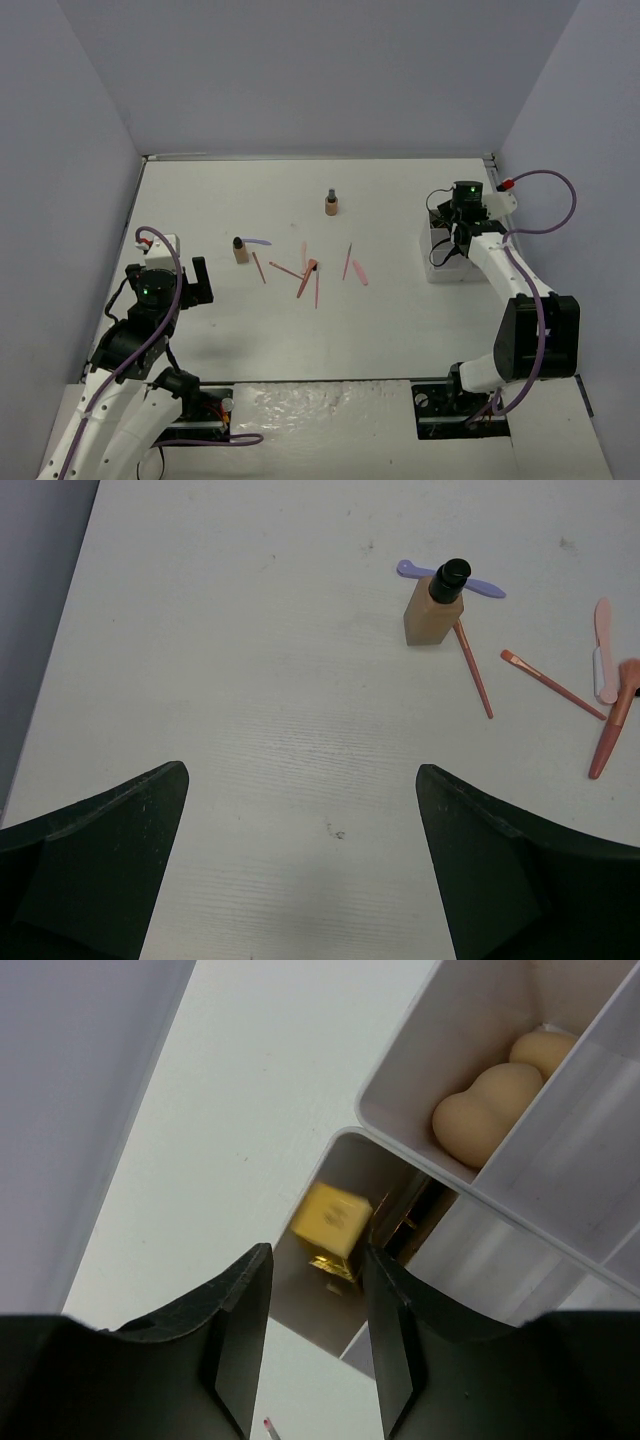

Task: Organize the makeup

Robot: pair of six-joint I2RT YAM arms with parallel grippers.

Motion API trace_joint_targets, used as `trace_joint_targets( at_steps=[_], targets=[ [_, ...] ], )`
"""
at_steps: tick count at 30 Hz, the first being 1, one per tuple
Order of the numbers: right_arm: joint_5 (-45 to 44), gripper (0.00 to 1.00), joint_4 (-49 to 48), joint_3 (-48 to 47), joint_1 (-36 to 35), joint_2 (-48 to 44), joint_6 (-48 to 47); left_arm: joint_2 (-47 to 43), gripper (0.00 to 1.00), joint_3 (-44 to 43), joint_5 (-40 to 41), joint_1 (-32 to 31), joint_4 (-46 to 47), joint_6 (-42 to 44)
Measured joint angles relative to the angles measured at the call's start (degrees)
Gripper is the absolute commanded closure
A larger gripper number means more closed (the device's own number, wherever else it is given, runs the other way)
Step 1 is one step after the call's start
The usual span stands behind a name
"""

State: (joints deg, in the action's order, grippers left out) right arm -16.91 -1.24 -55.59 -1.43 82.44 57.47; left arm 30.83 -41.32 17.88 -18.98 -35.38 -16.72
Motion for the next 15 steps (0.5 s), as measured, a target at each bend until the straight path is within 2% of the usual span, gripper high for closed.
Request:
trace_joint_targets(
  at_steps=[4,9,15],
  targets=[
    [1.0,0.51,0.0,0.0,0.0,0.0,-0.1,0.0,0.03,0.0,0.0,0.0,0.0,0.0],
    [2.5,0.50,0.0,0.0,0.0,0.0,-2.0,0.0,0.03,0.0,0.0,0.0,0.0,0.0],
    [4.3,0.47,0.6,-2.4,-4.2,-1.3,-14.0,0.0,0.03,0.0,0.0,0.0,0.0,0.0]
  ],
)
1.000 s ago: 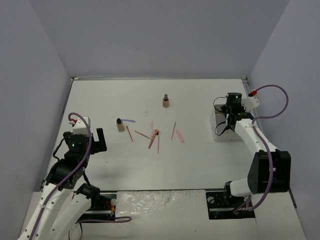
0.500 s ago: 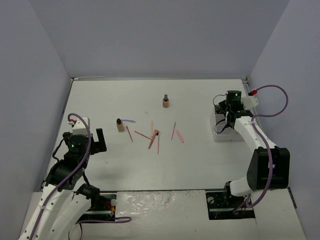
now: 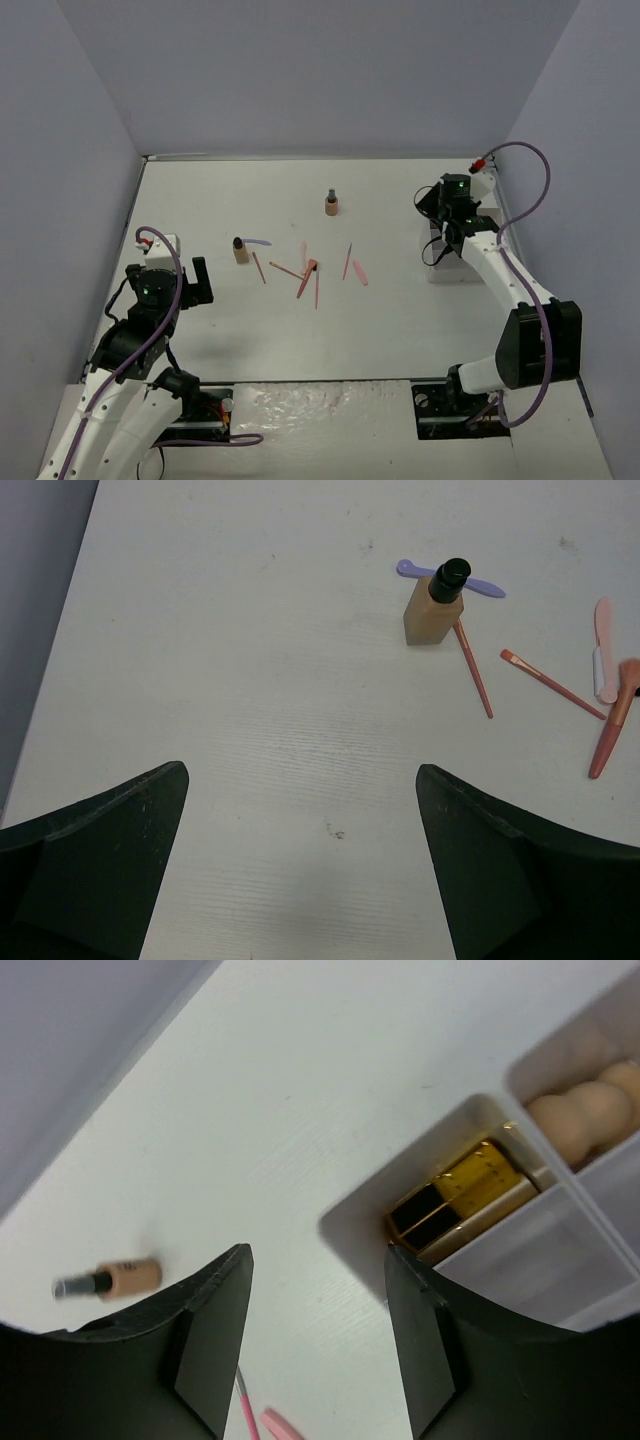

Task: Organize the makeup

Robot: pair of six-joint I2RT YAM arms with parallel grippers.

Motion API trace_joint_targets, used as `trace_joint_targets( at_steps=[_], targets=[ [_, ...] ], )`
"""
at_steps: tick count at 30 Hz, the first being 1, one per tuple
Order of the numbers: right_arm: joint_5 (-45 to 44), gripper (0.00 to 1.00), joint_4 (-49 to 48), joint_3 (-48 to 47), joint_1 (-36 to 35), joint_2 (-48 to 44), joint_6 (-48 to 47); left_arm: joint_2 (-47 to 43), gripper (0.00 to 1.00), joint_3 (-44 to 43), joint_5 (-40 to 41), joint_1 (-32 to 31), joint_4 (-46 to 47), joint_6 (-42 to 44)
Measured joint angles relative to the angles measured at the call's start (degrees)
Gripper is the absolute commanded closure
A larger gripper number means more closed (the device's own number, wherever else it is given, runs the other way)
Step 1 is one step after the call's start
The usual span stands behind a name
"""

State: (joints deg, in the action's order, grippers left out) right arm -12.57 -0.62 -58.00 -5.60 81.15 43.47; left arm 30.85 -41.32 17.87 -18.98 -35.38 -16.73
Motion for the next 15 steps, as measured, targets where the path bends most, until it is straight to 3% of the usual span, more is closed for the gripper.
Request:
trace_joint_targets(
  at_steps=[9,15],
  targets=[
    [4.0,0.47,2.4,-2.2,-18.8,-0.3,-18.8,0.1,0.03,0.0,0.0,0.0,0.0,0.0],
    [5.5,0.48,4.0,-2.2,-25.1,6.8,-24.3,0.2,0.03,0.0,-0.1,0.0,0.0,0.0]
  ],
)
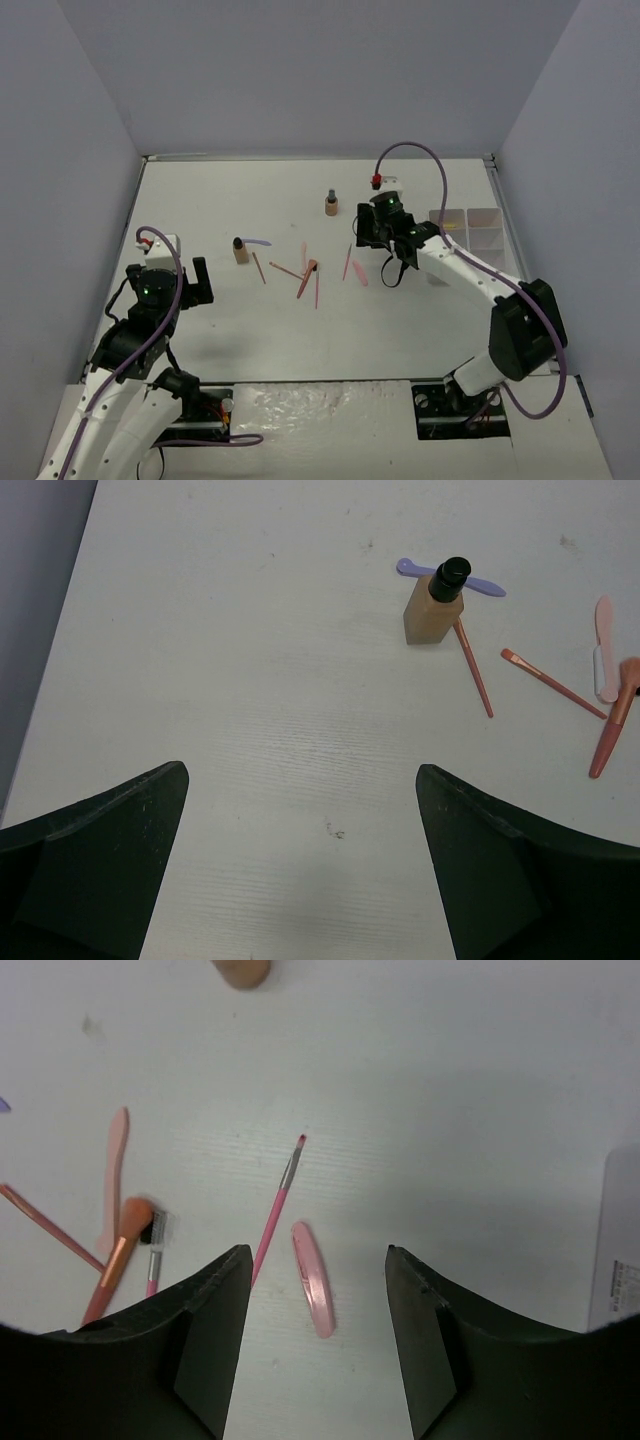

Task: Organize the makeup

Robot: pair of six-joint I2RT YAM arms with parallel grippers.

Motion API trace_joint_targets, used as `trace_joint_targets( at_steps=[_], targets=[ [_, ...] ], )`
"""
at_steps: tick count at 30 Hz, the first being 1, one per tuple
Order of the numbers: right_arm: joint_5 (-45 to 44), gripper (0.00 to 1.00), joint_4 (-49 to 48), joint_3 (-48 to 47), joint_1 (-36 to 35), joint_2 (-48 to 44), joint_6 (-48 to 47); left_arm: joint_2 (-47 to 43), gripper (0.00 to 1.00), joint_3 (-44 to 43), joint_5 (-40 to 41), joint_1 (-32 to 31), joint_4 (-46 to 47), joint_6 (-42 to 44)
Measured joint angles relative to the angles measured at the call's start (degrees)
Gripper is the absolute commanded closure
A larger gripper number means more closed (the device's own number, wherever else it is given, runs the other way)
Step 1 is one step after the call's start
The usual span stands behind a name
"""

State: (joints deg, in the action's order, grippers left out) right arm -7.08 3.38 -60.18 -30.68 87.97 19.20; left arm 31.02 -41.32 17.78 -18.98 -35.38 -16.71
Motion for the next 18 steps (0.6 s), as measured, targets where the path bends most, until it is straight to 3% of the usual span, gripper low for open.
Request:
trace_joint_targets(
  at_steps=[7,14,18],
  targets=[
    [2.0,0.54,2.2,0.1,-2.7,10.5,-2.9,0.0,0.03,0.0,0.0,0.0,0.0,0.0],
    [2.4,0.59,2.5,0.1,-2.8,14.7,-3.6,0.0,0.03,0.0,0.0,0.0,0.0,0.0],
    [2.4,0.67,2.0,-0.2,-2.8,15.6,-3.9,0.0,0.03,0.0,0.0,0.0,0.0,0.0]
  ],
)
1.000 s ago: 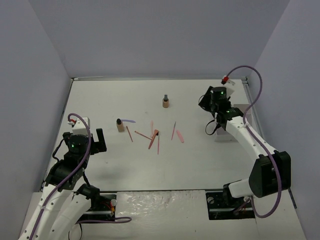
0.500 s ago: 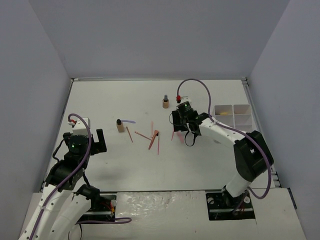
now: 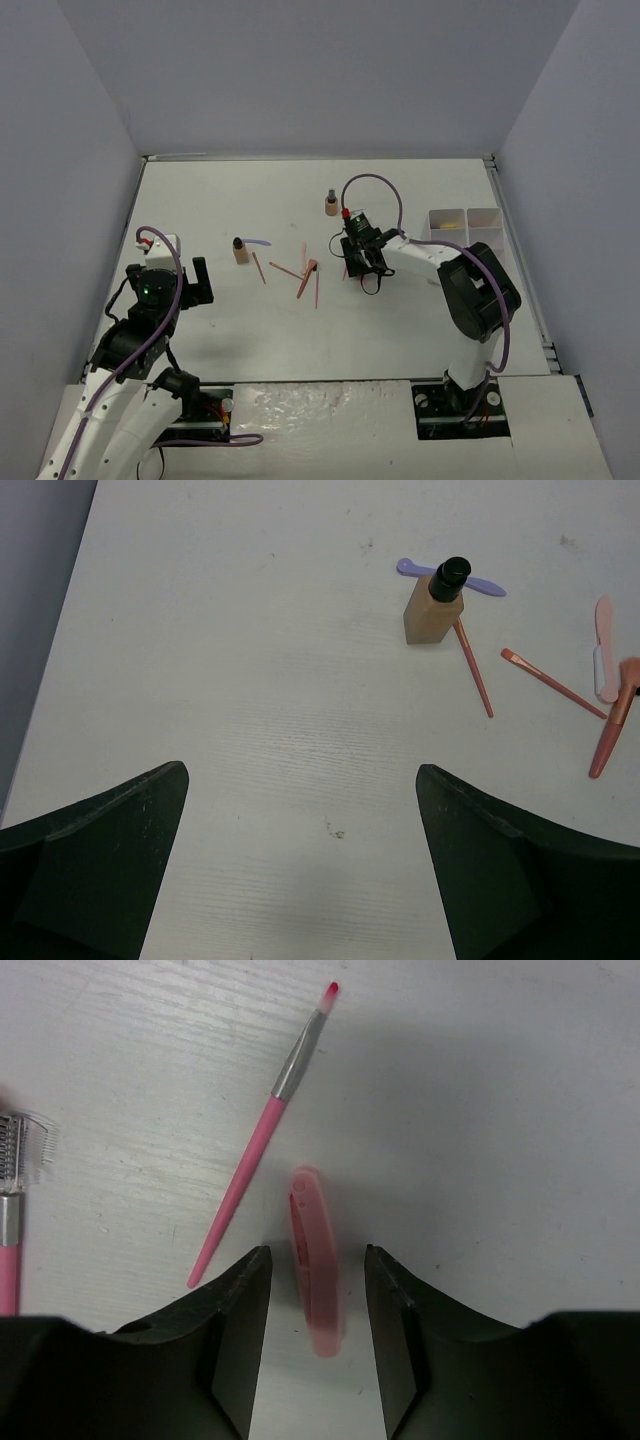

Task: Organize the makeup

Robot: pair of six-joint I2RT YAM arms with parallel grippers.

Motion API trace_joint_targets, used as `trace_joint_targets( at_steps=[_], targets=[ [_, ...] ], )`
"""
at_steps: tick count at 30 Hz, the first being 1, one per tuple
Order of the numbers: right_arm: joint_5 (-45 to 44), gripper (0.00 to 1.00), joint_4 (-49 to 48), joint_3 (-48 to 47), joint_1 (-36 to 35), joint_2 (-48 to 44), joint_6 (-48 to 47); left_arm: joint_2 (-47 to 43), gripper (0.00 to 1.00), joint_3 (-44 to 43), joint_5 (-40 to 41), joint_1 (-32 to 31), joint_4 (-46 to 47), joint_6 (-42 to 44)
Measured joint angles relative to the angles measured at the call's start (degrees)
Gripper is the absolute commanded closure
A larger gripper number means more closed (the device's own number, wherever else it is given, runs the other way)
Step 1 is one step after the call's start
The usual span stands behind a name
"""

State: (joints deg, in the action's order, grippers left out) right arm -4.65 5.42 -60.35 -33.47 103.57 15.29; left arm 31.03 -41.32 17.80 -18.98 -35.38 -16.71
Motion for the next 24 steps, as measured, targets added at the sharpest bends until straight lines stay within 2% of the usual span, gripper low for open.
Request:
trace_joint_targets(
  at_steps=[4,6,13,17,21,24],
  targets=[
    [-0.1,0.92,-0.4,-0.3,0.0,0.3,-0.3,0.0,0.03,0.0,0.0,0.0,0.0,0.0],
    [-0.3,1.00,-0.5,-0.3,-0.1,0.3,-0.4,0.0,0.03,0.0,0.0,0.0,0.0,0.0],
    [-2.0,1.00,0.8,0.0,0.2,-1.0,-0.3,0.0,0.03,0.0,0.0,0.0,0.0,0.0],
    [-3.0,1.00,2.3,0.2,2.3,-7.8,0.5,0.0,0.03,0.0,0.0,0.0,0.0,0.0],
    [-4.5,1.00,2.0,0.3,8.7,-19.4,2.6,0.0,0.03,0.0,0.0,0.0,0.0,0.0],
    [-6.2,1.00,1.0,0.7,17.1,-27.0,4.4,0.0,0.03,0.0,0.0,0.0,0.0,0.0]
  ],
)
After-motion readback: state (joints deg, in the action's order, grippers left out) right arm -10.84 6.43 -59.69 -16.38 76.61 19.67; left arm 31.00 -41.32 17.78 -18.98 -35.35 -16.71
